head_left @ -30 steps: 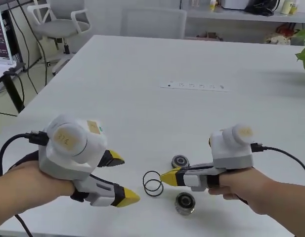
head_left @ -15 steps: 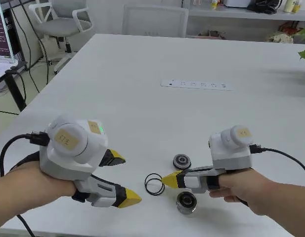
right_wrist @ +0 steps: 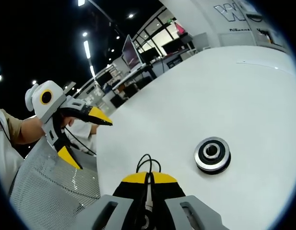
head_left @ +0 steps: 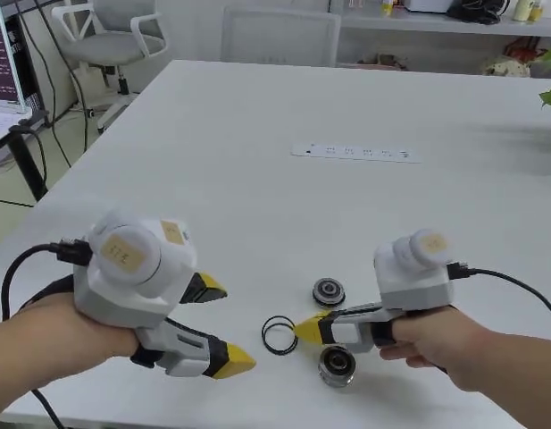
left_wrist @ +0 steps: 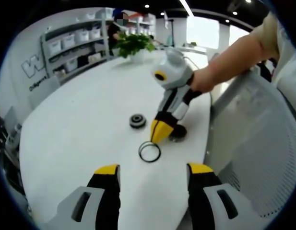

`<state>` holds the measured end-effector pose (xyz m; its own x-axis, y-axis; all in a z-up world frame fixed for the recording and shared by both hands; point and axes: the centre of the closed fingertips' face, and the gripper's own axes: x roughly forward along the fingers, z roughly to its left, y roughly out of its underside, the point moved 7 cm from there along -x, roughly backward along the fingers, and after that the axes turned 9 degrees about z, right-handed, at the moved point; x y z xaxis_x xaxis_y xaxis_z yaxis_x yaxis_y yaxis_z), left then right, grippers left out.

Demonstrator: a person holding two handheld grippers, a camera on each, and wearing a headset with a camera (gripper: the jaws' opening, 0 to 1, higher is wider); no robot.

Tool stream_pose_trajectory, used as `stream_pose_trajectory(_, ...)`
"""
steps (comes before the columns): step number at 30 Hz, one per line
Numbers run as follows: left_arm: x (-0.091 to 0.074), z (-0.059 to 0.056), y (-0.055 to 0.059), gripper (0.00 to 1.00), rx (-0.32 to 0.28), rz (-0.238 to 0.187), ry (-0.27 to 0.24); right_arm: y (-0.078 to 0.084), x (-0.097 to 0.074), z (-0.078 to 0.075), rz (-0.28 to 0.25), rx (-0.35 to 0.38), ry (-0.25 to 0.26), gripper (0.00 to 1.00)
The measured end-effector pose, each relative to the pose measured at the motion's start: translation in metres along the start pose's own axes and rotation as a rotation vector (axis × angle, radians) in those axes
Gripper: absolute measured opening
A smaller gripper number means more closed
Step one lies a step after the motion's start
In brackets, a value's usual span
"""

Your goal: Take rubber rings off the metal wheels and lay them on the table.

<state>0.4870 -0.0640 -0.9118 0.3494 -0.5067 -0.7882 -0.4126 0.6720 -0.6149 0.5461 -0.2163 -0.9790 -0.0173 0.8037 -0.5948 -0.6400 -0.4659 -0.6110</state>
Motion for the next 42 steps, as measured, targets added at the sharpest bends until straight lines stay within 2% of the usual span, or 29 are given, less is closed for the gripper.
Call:
stream_pose_trajectory(8,0.001,0.001,0.000,0.56,0.002,0.008,0.003,0.001,0.000,0.000,0.018,-0.041,0.021,0.04)
stream_pose_trajectory(15,0.003,0.001,-0.001,0.56,0.004,0.016,0.008,0.001,-0.004,0.000,0.022,-0.054,0.025,0.13)
stream_pose_trajectory(20,0.004,0.003,-0.004,0.56,0.006,0.016,0.009,-0.002,-0.011,-0.001,0.006,-0.055,0.027,0.15)
stream_pose_trajectory(26,0.004,0.007,-0.010,0.56,0.016,0.011,0.003,-0.011,-0.025,-0.003,-0.040,-0.045,0.033,0.18)
stream_pose_trajectory(42,0.014,0.022,-0.037,0.54,0.041,-0.012,-0.002,-0.021,-0.054,-0.017,-0.087,-0.073,0.091,0.21)
